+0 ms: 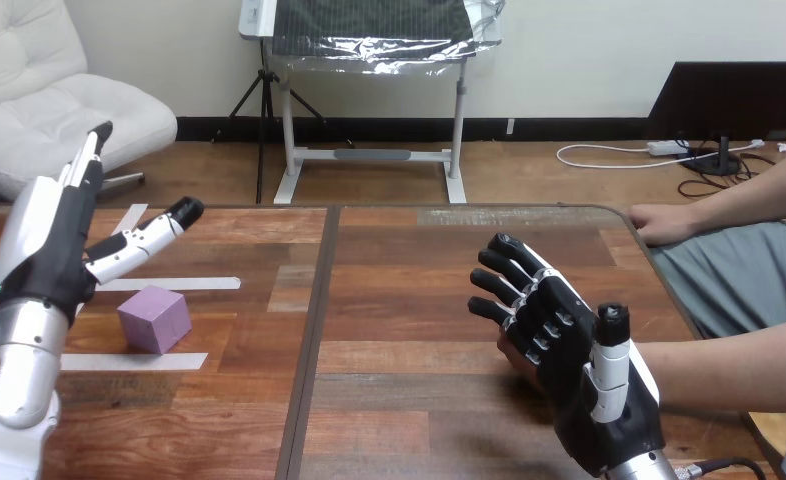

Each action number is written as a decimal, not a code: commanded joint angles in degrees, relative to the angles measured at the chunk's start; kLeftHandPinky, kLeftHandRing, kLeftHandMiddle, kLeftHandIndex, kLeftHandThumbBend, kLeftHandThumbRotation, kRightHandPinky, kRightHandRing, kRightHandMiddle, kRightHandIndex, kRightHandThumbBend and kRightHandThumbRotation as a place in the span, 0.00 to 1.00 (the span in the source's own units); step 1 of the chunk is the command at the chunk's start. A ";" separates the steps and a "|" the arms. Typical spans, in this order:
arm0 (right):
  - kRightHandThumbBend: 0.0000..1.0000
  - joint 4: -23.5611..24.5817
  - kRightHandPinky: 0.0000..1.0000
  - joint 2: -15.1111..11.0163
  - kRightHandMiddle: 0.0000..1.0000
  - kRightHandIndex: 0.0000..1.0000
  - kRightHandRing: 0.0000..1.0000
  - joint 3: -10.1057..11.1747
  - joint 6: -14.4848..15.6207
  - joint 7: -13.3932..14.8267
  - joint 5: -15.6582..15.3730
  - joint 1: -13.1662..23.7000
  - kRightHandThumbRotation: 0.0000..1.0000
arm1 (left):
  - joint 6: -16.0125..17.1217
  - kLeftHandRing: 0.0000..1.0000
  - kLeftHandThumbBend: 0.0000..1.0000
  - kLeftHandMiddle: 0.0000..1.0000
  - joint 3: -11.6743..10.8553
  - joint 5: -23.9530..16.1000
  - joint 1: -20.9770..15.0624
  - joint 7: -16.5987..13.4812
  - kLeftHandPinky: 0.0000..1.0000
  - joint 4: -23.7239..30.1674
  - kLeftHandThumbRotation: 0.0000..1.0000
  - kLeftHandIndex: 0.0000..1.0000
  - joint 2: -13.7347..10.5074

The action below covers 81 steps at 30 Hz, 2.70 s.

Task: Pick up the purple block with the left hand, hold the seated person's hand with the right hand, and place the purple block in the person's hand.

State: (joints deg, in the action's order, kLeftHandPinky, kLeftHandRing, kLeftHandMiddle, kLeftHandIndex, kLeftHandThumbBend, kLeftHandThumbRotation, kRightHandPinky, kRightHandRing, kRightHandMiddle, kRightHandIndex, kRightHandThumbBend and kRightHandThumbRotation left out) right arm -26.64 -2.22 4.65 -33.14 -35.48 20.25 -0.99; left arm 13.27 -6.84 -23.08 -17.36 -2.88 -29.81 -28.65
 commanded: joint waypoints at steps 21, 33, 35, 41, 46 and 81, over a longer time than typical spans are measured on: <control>1.00 2.50 0.82 0.38 0.89 0.88 0.88 0.37 -1.13 0.22 0.54 3.45 0.98 | -6.60 1.00 0.90 1.00 7.92 -7.54 -9.46 -5.89 1.00 -8.82 0.71 1.00 -1.66; 1.00 2.65 0.81 -0.01 0.89 0.88 0.88 0.36 -1.20 -0.36 0.76 3.21 0.98 | -8.16 1.00 0.89 1.00 9.75 -7.44 -10.58 -7.58 1.00 -12.76 0.69 1.00 -1.31; 0.99 2.57 0.81 -0.12 0.89 0.89 0.88 0.39 -1.29 -0.49 0.76 3.28 0.98 | -8.67 1.00 0.89 1.00 9.99 -7.29 -10.88 -7.35 1.00 -13.48 0.69 1.00 -1.18; 0.98 2.54 0.81 -0.21 0.89 0.89 0.88 0.39 -1.08 -0.80 0.97 3.30 0.97 | -8.85 1.00 0.88 1.00 10.72 -7.34 -11.56 -7.92 1.00 -15.82 0.66 1.00 -1.06; 0.98 2.76 0.81 -0.23 0.89 0.89 0.88 0.36 -0.73 -0.71 0.97 3.23 0.96 | -9.28 1.00 0.94 1.00 12.10 -8.19 -12.25 -8.63 1.00 -18.07 0.69 1.00 -1.16; 0.97 3.20 0.78 0.00 0.88 0.88 0.87 0.31 -0.86 -0.82 1.10 3.18 0.93 | -13.09 1.00 0.92 1.00 17.03 -7.76 -14.22 -7.22 1.00 -24.70 0.70 1.00 -0.45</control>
State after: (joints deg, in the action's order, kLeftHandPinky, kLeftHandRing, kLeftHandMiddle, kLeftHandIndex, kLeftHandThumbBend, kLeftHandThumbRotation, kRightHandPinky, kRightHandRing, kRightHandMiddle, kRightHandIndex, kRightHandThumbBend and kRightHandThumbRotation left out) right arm -26.38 -2.39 4.70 -33.14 -35.98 20.38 -0.99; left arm -0.04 9.41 -30.80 -26.44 -9.81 -54.22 -29.07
